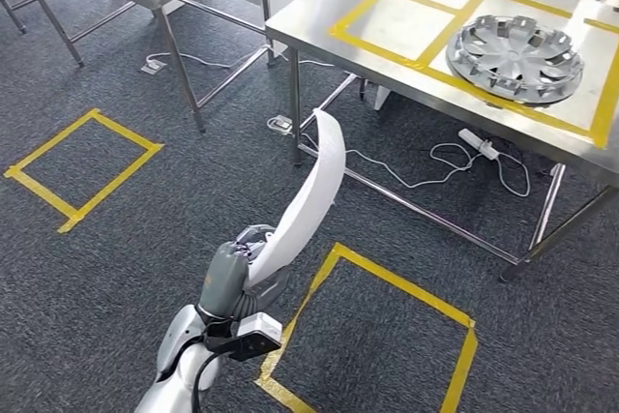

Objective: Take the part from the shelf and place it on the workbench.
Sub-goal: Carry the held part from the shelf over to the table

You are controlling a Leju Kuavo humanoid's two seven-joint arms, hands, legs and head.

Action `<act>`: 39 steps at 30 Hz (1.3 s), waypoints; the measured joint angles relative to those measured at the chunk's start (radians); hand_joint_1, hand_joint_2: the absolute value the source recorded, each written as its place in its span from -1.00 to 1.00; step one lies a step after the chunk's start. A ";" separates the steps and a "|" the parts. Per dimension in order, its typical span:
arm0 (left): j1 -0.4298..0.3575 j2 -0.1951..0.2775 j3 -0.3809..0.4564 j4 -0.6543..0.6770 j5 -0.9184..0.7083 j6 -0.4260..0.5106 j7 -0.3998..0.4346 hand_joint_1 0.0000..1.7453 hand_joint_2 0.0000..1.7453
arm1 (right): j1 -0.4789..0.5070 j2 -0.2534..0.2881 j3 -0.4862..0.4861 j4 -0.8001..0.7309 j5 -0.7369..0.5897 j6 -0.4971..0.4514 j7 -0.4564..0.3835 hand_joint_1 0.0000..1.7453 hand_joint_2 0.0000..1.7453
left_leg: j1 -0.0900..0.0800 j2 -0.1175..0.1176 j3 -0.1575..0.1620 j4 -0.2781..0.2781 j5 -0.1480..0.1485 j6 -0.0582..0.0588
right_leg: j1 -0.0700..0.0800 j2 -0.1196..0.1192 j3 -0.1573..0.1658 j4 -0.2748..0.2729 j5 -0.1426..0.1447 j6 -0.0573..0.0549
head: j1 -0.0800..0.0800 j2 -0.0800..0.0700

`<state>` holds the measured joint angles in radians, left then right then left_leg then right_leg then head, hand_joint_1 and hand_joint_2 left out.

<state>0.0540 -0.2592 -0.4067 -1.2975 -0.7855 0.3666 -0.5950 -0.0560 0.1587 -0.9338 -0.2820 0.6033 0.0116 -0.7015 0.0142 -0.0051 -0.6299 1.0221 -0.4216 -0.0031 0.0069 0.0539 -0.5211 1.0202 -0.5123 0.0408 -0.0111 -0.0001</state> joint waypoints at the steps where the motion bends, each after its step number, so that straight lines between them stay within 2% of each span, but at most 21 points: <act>1: 0.000 -0.001 0.001 0.000 0.000 0.001 0.001 1.00 1.00 | 0.001 0.000 0.001 0.000 0.000 0.000 0.000 -1.00 1.00 | 0.001 0.000 0.008 -0.003 -0.004 0.007 | 0.000 -0.008 0.001 0.011 -0.001 0.005 | 0.001 0.000; 3: 0.001 -0.002 0.001 0.000 0.001 0.002 0.002 1.00 1.00 | -0.001 0.000 0.005 -0.001 -0.002 -0.002 0.000 -1.00 1.00 | 0.001 0.002 0.028 -0.004 -0.016 0.018 | -0.001 -0.029 -0.044 0.088 -0.017 0.013 | 0.006 0.000; 5: 0.001 -0.001 0.001 0.000 0.001 0.002 0.002 1.00 1.00 | 0.000 0.000 0.008 -0.001 -0.002 -0.002 0.000 -1.00 1.00 | 0.000 0.005 0.047 -0.005 -0.035 0.023 | -0.002 -0.042 -0.132 0.220 -0.059 0.018 | 0.009 0.000; 7: 0.001 -0.001 0.002 0.000 0.003 0.002 0.003 1.00 1.00 | 0.005 0.000 0.010 -0.001 -0.003 -0.004 0.000 -1.00 1.00 | 0.000 0.006 0.072 -0.005 -0.057 0.023 | -0.005 -0.045 -0.201 0.290 -0.096 0.021 | 0.009 0.000; 8: 0.002 -0.001 0.004 0.000 0.006 0.002 0.004 1.00 1.00 | 0.007 0.000 0.012 -0.001 -0.004 -0.005 0.000 -1.00 1.00 | 0.000 0.006 0.088 -0.005 -0.069 0.022 | -0.008 -0.045 -0.213 0.274 -0.091 0.022 | 0.010 0.000; 9: 0.002 -0.001 0.005 0.000 0.008 0.002 0.005 1.00 1.00 | 0.009 0.000 0.014 -0.001 -0.005 -0.007 0.000 -1.00 1.00 | 0.001 0.005 0.105 -0.005 -0.082 0.020 | -0.011 -0.046 -0.210 0.228 -0.064 0.023 | 0.009 0.000; 11: 0.003 -0.001 0.009 0.000 0.013 0.002 0.006 1.00 1.00 | 0.011 0.001 0.017 0.000 -0.006 -0.010 0.000 -1.00 1.00 | 0.000 0.006 0.137 -0.004 -0.111 0.011 | -0.017 -0.057 -0.184 0.101 0.043 0.025 | 0.010 0.000; 13: 0.004 -0.002 0.015 -0.001 0.017 0.002 0.008 1.00 1.00 | 0.011 0.002 0.018 0.000 -0.008 -0.014 0.001 -1.00 1.00 | 0.000 0.005 0.160 -0.008 -0.134 -0.002 | -0.014 -0.067 -0.159 0.036 0.107 0.017 | 0.011 0.000; 16: 0.004 -0.002 0.021 -0.004 0.022 0.003 0.010 1.00 1.00 | 0.007 0.001 0.022 -0.002 -0.011 -0.018 0.001 -1.00 1.00 | 0.005 0.006 0.174 0.012 -0.129 -0.025 | -0.007 -0.057 -0.131 0.027 0.099 -0.006 | 0.010 0.000; 17: 0.004 -0.002 0.022 -0.005 0.023 0.003 0.010 1.00 1.00 | 0.006 0.001 0.023 -0.003 -0.013 -0.018 0.000 -1.00 1.00 | 0.006 0.006 0.157 0.049 -0.120 -0.029 | -0.008 -0.054 -0.120 0.024 0.093 -0.013 | 0.010 0.000; 19: 0.003 -0.001 0.024 -0.006 0.025 0.003 0.010 1.00 1.00 | 0.004 0.000 0.023 -0.005 -0.014 -0.019 0.000 -1.00 1.00 | 0.005 0.005 0.085 0.159 -0.127 -0.033 | -0.009 -0.049 -0.097 0.020 0.076 -0.025 | 0.006 0.000; 21: 0.004 -0.001 0.027 -0.006 0.026 0.003 0.010 1.00 1.00 | 0.005 0.000 0.024 -0.005 -0.014 -0.019 0.000 -1.00 1.00 | 0.002 0.005 -0.002 0.253 -0.183 -0.032 | -0.009 -0.044 -0.075 0.019 0.055 -0.031 | 0.004 0.000; 23: 0.004 -0.001 0.030 -0.006 0.027 0.003 0.010 1.00 1.00 | 0.006 0.000 0.024 -0.005 -0.015 -0.019 0.000 -1.00 1.00 | -0.001 0.005 -0.056 0.264 -0.214 -0.029 | -0.008 -0.037 -0.046 0.019 0.032 -0.033 | 0.003 0.000; 24: 0.004 -0.001 0.030 -0.006 0.028 0.003 0.011 1.00 1.00 | 0.007 0.001 0.024 -0.005 -0.017 -0.019 0.000 -1.00 1.00 | -0.002 0.005 -0.062 0.233 -0.195 -0.026 | -0.009 -0.033 -0.030 0.018 0.020 -0.032 | 0.003 0.000; 27: 0.005 -0.001 0.032 -0.006 0.030 0.004 0.011 1.00 1.00 | 0.005 0.002 0.024 -0.005 -0.023 -0.018 0.001 -1.00 1.00 | -0.004 0.006 -0.044 0.070 -0.043 -0.019 | -0.007 -0.024 0.009 0.017 -0.019 -0.020 | 0.002 0.000; 29: 0.005 -0.002 0.034 -0.008 0.031 0.004 0.012 1.00 1.00 | 0.004 0.002 0.024 -0.004 -0.024 -0.017 0.001 -1.00 1.00 | -0.006 0.004 -0.034 0.012 0.000 -0.011 | -0.004 -0.022 0.031 0.007 -0.037 -0.006 | 0.004 0.000; 32: 0.005 -0.004 0.037 -0.010 0.031 0.004 0.013 1.00 1.00 | 0.004 0.003 0.024 -0.005 -0.024 -0.017 0.001 -1.00 1.00 | -0.002 -0.002 0.000 -0.007 0.000 0.006 | -0.003 -0.030 0.062 0.001 -0.039 0.012 | 0.009 0.000; 33: 0.005 -0.004 0.039 -0.010 0.031 0.004 0.013 1.00 1.00 | 0.002 0.003 0.024 -0.005 -0.025 -0.017 0.001 -1.00 1.00 | -0.002 -0.001 0.014 -0.008 -0.002 0.012 | -0.004 -0.035 0.051 0.026 -0.049 0.016 | 0.012 0.000; 37: 0.005 -0.005 0.044 -0.009 0.031 0.004 0.013 1.00 1.00 | 0.001 0.004 0.025 -0.004 -0.026 -0.017 0.001 -1.00 1.00 | -0.005 -0.001 0.052 -0.009 -0.034 0.023 | -0.006 -0.045 -0.109 0.242 -0.135 0.025 | 0.018 0.000; 38: 0.006 -0.005 0.044 -0.009 0.032 0.004 0.013 1.00 1.00 | 0.003 0.004 0.025 -0.004 -0.026 -0.018 0.001 -1.00 1.00 | -0.006 -0.002 0.064 -0.009 -0.044 0.024 | -0.006 -0.045 -0.135 0.249 -0.145 0.025 | 0.018 0.000; 39: 0.006 -0.005 0.044 -0.010 0.032 0.004 0.013 1.00 1.00 | 0.005 0.005 0.025 -0.004 -0.026 -0.018 0.001 -1.00 1.00 | -0.007 -0.003 0.078 -0.009 -0.055 0.024 | -0.006 -0.045 -0.145 0.224 -0.134 0.024 | 0.018 0.000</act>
<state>0.0596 -0.2640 -0.3622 -1.3070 -0.7538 0.3704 -0.5818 -0.0513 0.1634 -0.9091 -0.2865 0.5772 -0.0061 -0.7003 0.0070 -0.0082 -0.5524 1.0135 -0.4768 0.0206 0.0006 0.0089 -0.6665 1.2445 -0.6459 0.0646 0.0074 -0.0003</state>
